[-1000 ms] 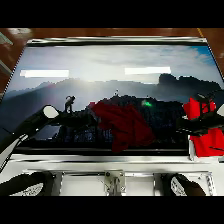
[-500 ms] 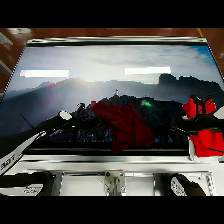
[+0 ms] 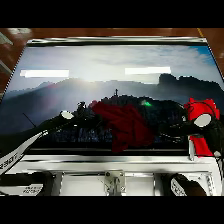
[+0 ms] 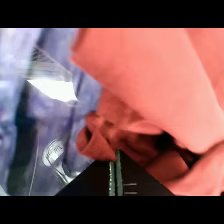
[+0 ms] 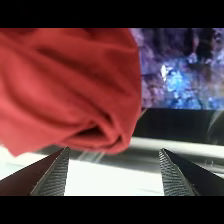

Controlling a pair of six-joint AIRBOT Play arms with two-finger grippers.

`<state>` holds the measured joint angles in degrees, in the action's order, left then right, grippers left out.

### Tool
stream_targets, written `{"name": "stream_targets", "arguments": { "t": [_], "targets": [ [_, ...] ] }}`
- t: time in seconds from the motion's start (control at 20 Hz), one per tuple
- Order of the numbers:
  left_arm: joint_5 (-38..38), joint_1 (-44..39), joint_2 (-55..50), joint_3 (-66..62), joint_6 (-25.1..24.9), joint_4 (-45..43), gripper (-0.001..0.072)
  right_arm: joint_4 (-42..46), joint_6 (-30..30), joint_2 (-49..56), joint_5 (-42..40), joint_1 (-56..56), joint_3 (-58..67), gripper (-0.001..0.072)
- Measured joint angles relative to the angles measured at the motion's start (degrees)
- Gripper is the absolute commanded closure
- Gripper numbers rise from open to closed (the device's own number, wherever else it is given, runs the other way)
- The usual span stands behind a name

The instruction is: Fold the shirts.

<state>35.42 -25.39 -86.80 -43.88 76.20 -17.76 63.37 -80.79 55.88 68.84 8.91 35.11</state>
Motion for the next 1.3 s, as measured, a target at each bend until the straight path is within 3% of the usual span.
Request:
{"name": "stream_targets", "arguments": {
  "t": [0.2,0.25,0.3,0.55,0.8,1.15,1.3],
  "targets": [
    [0.55,0.0,1.99,-0.52,-3.1,0.2,0.0666,-2.58,-0.63,4.9,-2.71,-1.53,-1.29,0.005],
    [0.63,0.0,2.38,-0.87,-4.07,0.2,0.0666,-4.22,-0.46,6.34,-3.06,-2.34,-1.42,0.0266],
    [0.92,0.0,2.73,-1.31,-4.72,0.22,0.0666,-5.66,0.04,7.82,-3.34,-3.43,-1.53,0.0625],
    [2.38,1.64,5.99,-7.02,-9.62,0.13,0.0668,-8.39,-0.63,10.64,-1.99,-7.52,0.79,0.0647],
    [3.19,7.32,17.11,-19.32,-13.31,-0.52,0.0668,-0.39,-0.02,2.27,2.86,-8.39,17.7,0.0648],
    [1.51,12.26,35.56,-43.63,-17.33,-1.33,0.0668,2.97,3.02,-12.57,-9.9,-8.57,53.0,0.0648],
    [0.98,12.72,41.16,-49.09,-17.75,-1.99,0.0668,0.57,2.56,-15.3,-10.58,-8.63,61.22,0.0647]
  ]
}}
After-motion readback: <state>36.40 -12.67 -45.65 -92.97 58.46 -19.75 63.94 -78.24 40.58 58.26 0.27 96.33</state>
